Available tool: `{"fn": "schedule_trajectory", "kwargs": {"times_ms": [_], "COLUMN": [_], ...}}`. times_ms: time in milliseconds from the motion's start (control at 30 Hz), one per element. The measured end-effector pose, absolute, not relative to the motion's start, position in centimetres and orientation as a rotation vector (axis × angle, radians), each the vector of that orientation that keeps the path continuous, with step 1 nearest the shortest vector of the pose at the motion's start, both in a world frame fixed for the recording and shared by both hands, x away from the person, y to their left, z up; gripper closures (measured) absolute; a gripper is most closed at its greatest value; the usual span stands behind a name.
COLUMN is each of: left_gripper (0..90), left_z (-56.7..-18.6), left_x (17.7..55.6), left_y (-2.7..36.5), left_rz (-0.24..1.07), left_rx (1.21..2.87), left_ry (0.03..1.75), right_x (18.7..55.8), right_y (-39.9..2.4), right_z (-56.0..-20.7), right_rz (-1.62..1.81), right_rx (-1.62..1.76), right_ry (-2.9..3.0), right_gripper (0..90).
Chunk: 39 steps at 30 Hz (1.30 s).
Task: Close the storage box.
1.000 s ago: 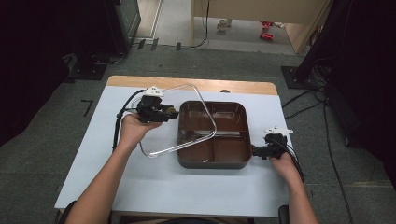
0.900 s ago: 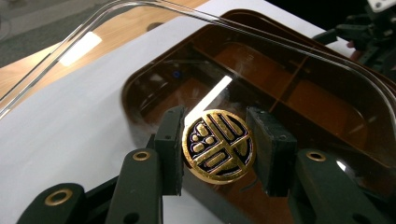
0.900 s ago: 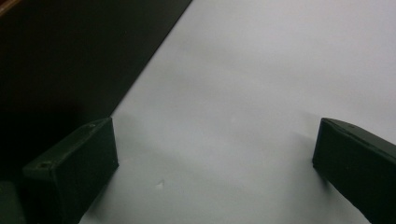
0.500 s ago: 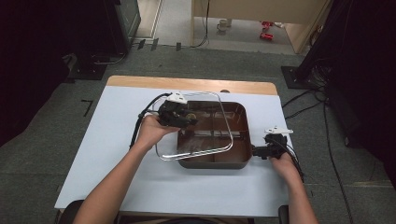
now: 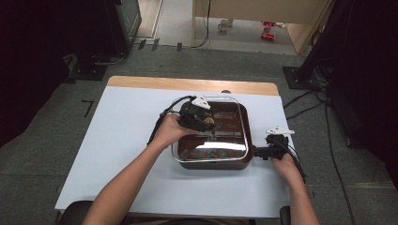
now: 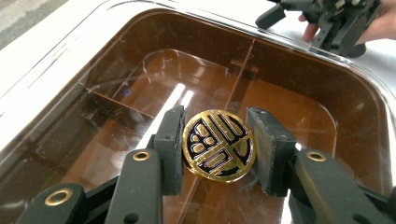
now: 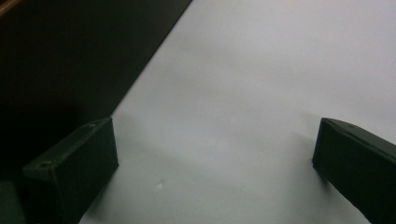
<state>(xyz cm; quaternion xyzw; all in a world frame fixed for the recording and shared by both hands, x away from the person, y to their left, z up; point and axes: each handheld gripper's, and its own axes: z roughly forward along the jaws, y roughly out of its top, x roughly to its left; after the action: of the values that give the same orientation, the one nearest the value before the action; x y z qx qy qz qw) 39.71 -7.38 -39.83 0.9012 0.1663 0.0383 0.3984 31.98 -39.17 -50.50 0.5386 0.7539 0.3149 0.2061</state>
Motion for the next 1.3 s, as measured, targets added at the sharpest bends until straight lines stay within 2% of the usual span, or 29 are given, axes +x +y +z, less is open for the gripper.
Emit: {"fn": "schedule_trajectory", "kwargs": {"times_ms": [333,533,1133,1300], "left_gripper": [60.1,60.1,59.4,56.7], "left_z": [-40.8,-41.7,-42.4,-42.1], "left_x": [39.9,40.6,41.1,41.2], "left_y": [-9.1,-9.6,-9.6,-9.4], "left_rz": [0.075,0.015,-0.022,-0.049], "left_rx": [2.314,2.309,2.284,2.270], "left_ry": [0.354,0.388,0.417,0.443], "right_x": [32.0,32.0,32.0,32.0], "right_y": [-39.2,-39.2,-39.2,-39.2], "right_z": [-50.5,-50.5,-50.5,-50.5], "right_rz": [0.876,0.876,0.876,0.876], "right_rx": [1.501,1.500,1.503,1.502], "right_ry": [2.101,2.101,2.101,2.101], "right_gripper": [0.0,0.0,0.0,0.0]}}
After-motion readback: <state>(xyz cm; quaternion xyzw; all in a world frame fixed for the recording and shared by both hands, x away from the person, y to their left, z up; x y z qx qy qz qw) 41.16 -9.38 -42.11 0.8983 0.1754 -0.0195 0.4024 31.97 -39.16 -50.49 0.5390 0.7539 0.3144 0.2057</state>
